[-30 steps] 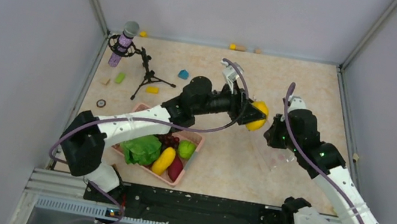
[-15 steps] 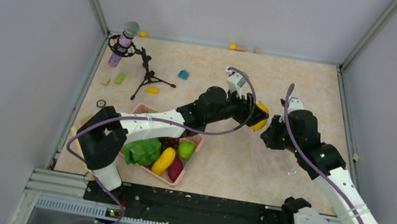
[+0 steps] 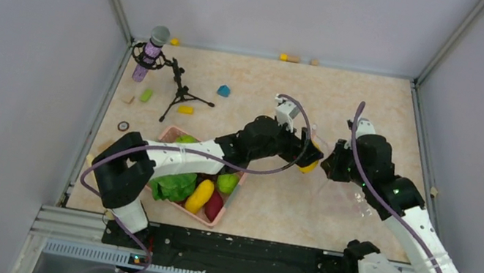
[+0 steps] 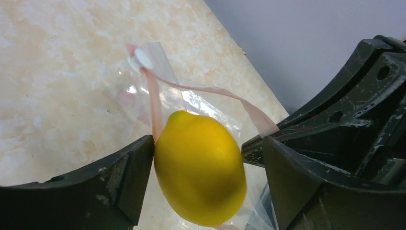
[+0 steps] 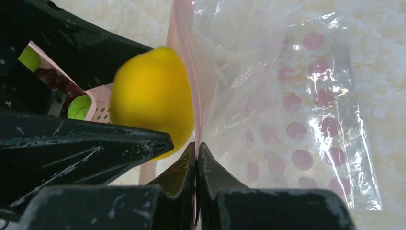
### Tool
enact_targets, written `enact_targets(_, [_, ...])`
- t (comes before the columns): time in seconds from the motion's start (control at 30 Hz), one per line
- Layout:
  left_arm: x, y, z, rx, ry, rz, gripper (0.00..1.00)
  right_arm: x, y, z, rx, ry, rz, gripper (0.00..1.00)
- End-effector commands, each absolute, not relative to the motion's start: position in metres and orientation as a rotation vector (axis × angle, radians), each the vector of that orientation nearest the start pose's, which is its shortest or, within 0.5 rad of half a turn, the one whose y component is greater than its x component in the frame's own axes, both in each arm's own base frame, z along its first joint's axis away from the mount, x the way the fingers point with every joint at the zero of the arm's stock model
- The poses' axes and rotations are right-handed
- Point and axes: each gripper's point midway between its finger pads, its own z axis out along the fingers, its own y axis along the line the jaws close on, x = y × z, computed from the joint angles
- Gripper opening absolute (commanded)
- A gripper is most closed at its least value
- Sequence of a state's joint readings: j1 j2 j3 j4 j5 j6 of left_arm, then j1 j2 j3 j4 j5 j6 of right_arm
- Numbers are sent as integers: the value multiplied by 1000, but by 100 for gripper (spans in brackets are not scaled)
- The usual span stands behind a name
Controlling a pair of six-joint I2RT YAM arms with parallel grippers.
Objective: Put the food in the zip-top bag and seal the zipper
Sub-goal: Place the fake fruit in the zipper food storage bag, then pick up the fake fruit from the bin.
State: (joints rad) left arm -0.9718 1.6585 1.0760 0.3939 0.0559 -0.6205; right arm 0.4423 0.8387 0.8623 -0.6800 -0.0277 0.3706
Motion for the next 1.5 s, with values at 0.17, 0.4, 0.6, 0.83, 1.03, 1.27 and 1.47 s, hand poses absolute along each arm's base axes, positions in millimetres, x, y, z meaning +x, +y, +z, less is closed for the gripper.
enact_targets(0.17, [246, -452, 264, 450, 1773, -1264, 98, 234, 130, 205, -69, 2210, 502, 2])
enact_targets(0.4, [239, -443, 277, 477, 1766, -1263, 98, 236, 129, 203, -52, 2218, 502, 2])
enact_targets(0.6, [236, -412, 294, 459, 1732, -1170, 98, 237, 128, 204, -48, 2219, 510, 2])
enact_targets(0.83, [255, -350, 283, 269, 1787, -893, 98, 242, 128, 228, -27, 2138, 536, 2])
enact_targets(1.03, [253, -286, 241, 136, 1938, -623, 98, 242, 131, 257, -10, 2063, 584, 2])
enact_targets(1.27, [233, -232, 203, 41, 2059, -474, 98, 240, 141, 291, -25, 2020, 665, 4])
enact_targets(1.47, [208, -217, 190, 105, 2150, -476, 98, 244, 139, 301, -23, 1984, 651, 4])
